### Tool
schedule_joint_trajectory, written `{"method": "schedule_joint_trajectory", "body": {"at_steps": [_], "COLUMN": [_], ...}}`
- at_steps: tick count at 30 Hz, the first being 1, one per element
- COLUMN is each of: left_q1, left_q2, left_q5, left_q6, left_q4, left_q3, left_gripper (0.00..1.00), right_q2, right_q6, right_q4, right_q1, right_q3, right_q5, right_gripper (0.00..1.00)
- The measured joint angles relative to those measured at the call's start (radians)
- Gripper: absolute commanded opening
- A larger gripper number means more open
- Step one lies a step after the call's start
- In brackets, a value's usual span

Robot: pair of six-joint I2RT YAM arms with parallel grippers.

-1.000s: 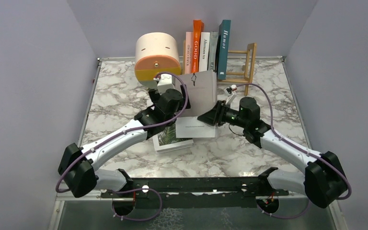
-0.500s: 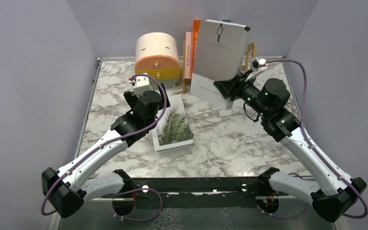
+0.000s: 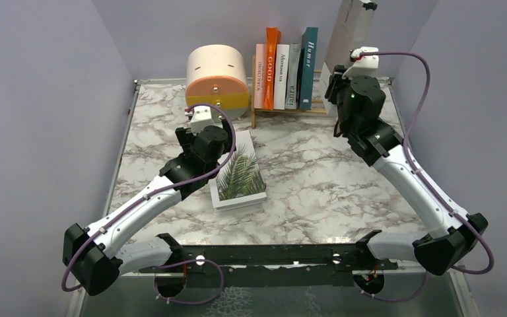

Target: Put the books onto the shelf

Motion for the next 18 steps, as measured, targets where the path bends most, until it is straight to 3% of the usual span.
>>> {"method": "schedule_joint_trajectory", "body": {"at_steps": [5, 10, 18], "left_q1": [0.032, 0.08, 0.122], "left_q2": [0.025, 0.037, 0.066], "left_q5": [0.033, 0.083, 0.129], "left_q6": [0.002, 0.003, 0.014], "left_q4": [0.002, 0.027, 0.052], "left_q3": [0.0, -0.012, -0.026], "left_gripper": [0.99, 0.99, 0.99], "right_q2": [0.076, 0.155, 0.276], "right_q6": [-0.084, -0.119, -0.093], "right_q4": [0.019, 0.056, 0.168], "right_q1": [-0.01, -0.053, -0.218], "right_q3": [0.0, -0.002, -0.071], "right_q5": [0.106, 0.117, -0.056], "right_gripper": [0.01, 0.01, 0.01]}}
